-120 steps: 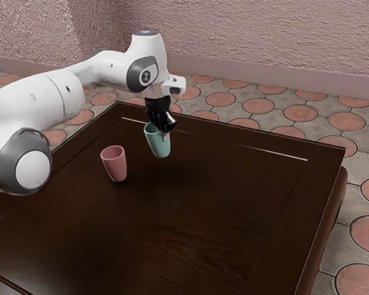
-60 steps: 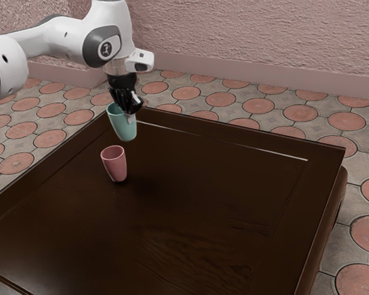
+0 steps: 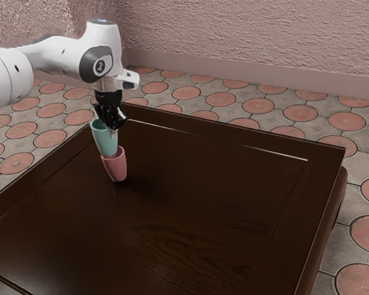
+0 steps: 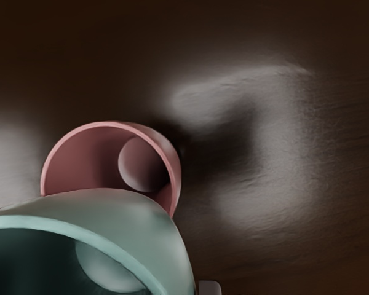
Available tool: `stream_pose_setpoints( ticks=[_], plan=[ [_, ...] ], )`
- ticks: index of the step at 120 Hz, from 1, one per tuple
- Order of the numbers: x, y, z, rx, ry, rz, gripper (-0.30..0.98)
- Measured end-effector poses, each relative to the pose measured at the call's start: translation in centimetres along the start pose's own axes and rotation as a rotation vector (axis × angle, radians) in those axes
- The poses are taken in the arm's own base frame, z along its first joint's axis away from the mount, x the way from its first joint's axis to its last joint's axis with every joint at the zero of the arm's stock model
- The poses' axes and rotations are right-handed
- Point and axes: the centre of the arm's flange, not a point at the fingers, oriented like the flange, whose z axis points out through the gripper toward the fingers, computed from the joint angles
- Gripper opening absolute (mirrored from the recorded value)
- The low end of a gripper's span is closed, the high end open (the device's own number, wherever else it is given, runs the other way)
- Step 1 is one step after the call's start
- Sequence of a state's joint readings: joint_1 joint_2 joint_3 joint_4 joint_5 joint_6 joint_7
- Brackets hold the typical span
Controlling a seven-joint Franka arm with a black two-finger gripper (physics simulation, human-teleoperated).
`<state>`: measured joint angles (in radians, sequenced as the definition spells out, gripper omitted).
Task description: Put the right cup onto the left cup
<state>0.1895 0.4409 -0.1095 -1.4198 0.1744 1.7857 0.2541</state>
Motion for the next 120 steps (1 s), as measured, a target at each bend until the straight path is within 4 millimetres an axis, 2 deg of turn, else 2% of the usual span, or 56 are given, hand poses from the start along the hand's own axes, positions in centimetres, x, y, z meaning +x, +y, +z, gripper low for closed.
stream_pose_setpoints(
  ticks=[28, 50, 64, 75, 82, 100, 107, 113, 120],
  plan=[
    [2.0, -0.9, 1.3, -0.007, 0.006, -0.003, -0.1],
    [2.2, -1.9, 2.8, -0.016, -0.012, -0.013, -0.09],
    [2.3, -1.7, 3.3, -0.033, -0.02, -0.013, 0.06],
    [2.3, -1.3, 3.1, -0.047, -0.025, -0.012, 0.26],
    [2.1, -0.6, 1.8, -0.052, -0.017, -0.005, 0.36],
    [0.1, 2.8, -6.1, -0.039, 0.047, 0.03, 0.53],
    [-0.9, 5.4, -8.8, -0.031, 0.062, 0.058, 0.56],
    [-2.1, 7.5, -10.2, -0.034, 0.059, 0.077, 0.59],
    [-4.5, 9.9, -11.4, -0.026, 0.043, 0.088, 0.61]
  ],
)
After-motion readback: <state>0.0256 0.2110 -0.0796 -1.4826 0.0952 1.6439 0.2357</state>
